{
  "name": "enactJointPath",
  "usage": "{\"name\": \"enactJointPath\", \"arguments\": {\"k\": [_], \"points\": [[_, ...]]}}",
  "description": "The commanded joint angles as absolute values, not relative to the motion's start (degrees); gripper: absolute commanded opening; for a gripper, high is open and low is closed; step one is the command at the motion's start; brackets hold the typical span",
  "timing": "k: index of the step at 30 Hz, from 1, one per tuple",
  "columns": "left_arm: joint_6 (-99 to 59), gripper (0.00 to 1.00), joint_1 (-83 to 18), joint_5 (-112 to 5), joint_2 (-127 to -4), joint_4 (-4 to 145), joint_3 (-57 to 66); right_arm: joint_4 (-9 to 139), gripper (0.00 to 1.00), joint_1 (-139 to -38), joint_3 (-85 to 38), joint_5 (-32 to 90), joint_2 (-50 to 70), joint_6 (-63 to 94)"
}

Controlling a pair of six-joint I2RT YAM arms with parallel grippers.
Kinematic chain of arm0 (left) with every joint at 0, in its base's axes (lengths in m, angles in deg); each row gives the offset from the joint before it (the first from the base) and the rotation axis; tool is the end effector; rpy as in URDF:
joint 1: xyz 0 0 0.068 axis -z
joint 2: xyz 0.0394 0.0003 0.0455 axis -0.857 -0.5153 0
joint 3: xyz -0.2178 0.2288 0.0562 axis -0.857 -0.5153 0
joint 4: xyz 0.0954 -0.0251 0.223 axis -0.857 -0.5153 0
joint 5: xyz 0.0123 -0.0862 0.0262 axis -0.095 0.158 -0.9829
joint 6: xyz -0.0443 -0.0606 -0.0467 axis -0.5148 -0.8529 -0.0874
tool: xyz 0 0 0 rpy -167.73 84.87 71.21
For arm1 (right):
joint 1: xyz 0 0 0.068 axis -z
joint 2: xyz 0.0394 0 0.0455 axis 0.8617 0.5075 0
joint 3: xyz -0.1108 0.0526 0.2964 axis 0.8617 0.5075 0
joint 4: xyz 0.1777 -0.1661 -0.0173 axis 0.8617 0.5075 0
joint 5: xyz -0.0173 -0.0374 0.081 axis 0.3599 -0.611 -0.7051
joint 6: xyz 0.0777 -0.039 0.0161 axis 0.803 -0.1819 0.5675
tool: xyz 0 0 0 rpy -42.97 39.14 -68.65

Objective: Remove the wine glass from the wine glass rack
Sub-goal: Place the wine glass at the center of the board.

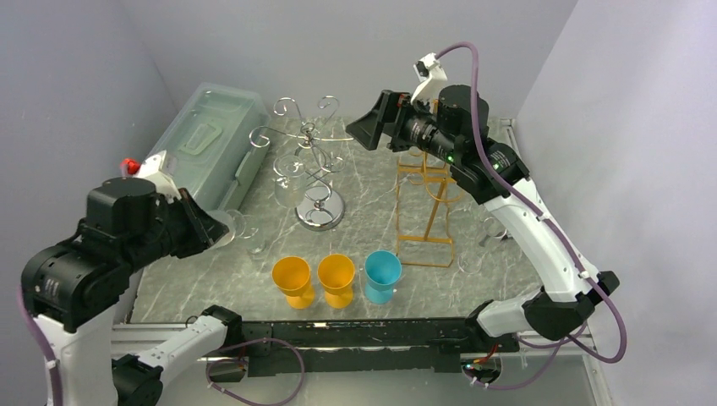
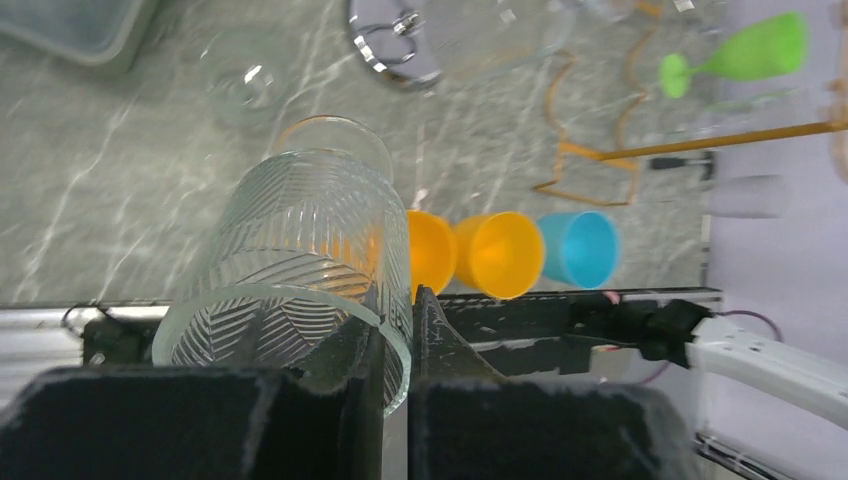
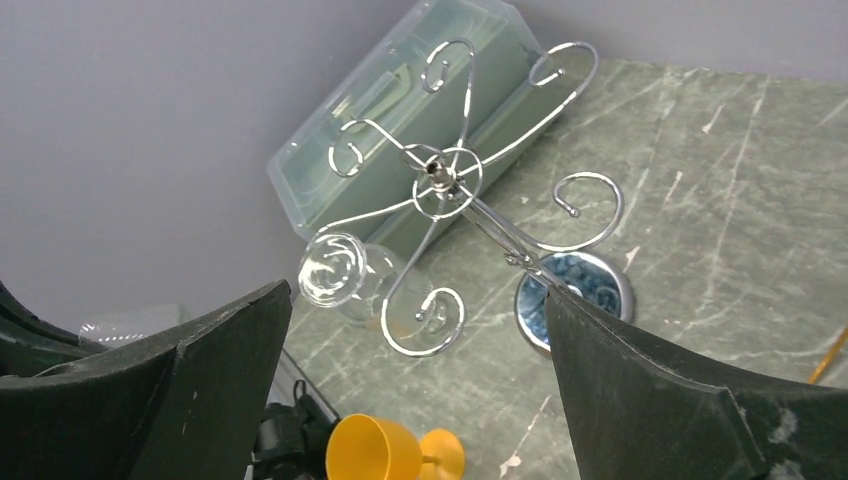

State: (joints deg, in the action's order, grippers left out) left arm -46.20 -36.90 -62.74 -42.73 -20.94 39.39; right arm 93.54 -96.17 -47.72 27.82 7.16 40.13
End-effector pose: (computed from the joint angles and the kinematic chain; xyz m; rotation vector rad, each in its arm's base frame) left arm 0.0380 -0.0138 0.4952 -0.3186 2.2155 -0.5663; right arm 0.2291 0.1861 0.5382 -0.2094 1.8011 0.9997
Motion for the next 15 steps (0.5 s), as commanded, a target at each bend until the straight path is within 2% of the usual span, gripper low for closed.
{"name": "enactJointPath", "arguments": {"k": [1, 15], "points": [[-46.68, 0.0, -37.01, -68.49, -41.72, -24.68, 35.53, 96.22, 1.0, -96.93, -50.92, 31.56, 6.87, 36.68], [-53.02, 0.0, -37.01, -68.41, -40.3, -23.75, 12.01, 99.69, 1.0, -97.03, -51.15, 35.22, 5.36, 33.14]]}}
